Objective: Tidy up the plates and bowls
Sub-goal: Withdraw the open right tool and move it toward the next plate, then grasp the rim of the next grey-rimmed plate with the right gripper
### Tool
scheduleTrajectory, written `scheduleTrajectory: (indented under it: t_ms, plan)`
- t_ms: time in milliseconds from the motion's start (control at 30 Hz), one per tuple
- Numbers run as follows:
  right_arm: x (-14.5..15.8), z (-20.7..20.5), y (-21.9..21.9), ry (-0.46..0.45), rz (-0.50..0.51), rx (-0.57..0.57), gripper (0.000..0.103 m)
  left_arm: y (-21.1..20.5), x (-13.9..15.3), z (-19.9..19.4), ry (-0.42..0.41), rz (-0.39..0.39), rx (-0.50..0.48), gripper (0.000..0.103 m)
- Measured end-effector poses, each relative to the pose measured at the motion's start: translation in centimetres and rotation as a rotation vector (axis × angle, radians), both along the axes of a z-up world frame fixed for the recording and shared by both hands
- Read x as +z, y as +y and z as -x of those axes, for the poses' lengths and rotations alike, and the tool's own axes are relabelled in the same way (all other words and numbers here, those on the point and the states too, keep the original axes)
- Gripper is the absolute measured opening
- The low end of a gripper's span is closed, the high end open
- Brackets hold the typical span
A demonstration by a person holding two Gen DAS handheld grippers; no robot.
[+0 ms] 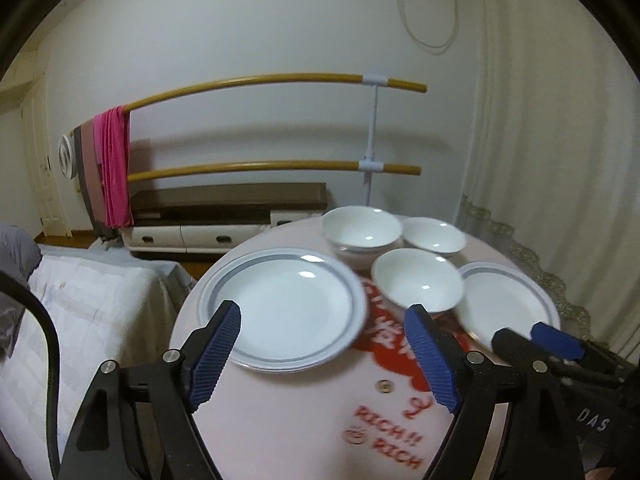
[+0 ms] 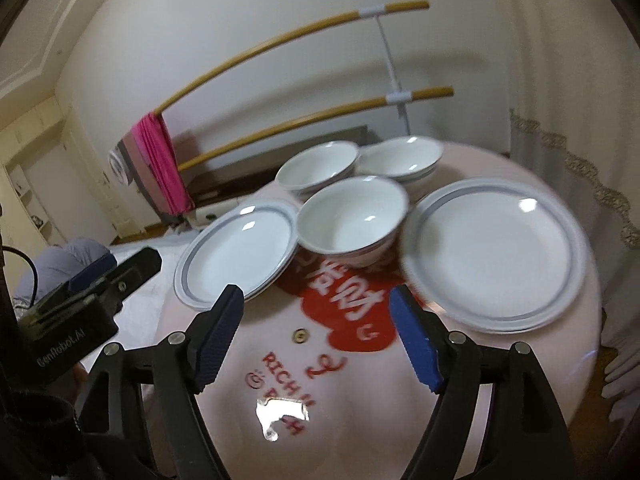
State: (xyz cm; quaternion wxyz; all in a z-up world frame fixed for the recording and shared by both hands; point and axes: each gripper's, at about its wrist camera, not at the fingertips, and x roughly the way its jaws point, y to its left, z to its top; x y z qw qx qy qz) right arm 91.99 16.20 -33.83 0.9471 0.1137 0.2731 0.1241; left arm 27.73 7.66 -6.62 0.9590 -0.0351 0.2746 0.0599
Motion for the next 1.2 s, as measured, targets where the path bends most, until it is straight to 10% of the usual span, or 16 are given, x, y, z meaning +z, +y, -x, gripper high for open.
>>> scheduleTrajectory:
  t_ms: [333,1067,1200]
  plan:
    - [0.6,1.3,-8.8,-0.053,0.002,-0.131,0.081,-6.0,0.2,-0.5,-0.031,0.052,-0.018,0.092]
    - [-6.2,-6.9,-20.0,0.103,0.012,-0.227,0.081,-14.5,-6.6,-11.6,0.174,0.099,0.016,0.090]
    - [-7.2,-8.1,-20.6,0.123,-0.009,-0.186,0.066,-15.0,-8.0,-13.1,0.221,0.097,0.017,0.080]
